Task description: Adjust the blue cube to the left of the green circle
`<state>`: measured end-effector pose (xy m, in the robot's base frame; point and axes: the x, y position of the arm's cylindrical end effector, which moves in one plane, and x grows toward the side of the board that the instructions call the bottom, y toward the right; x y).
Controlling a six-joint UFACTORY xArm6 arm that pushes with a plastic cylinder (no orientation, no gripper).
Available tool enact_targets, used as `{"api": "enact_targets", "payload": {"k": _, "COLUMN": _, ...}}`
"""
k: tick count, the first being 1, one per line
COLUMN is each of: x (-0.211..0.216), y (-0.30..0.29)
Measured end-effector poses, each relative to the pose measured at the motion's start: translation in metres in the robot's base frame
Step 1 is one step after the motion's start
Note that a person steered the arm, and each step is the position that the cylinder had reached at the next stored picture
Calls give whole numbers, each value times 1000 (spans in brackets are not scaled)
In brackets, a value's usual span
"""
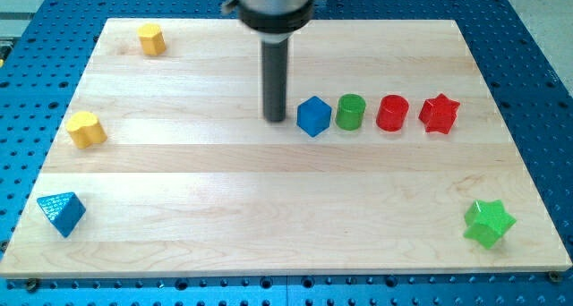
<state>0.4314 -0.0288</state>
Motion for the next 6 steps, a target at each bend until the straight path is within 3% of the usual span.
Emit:
{"api": "enact_targets", "payload": {"k": 1, "x": 81, "y": 53}}
{"api": "enact_targets", "payload": {"k": 2, "x": 65, "y": 92}}
{"api": "enact_targets", "payload": {"k": 3, "x": 20, "y": 102}}
{"api": "enact_targets", "payload": {"k": 4, "x": 14, "y": 82}}
{"api": "enact_targets", "payload": {"k": 6, "x": 59, "y": -18}}
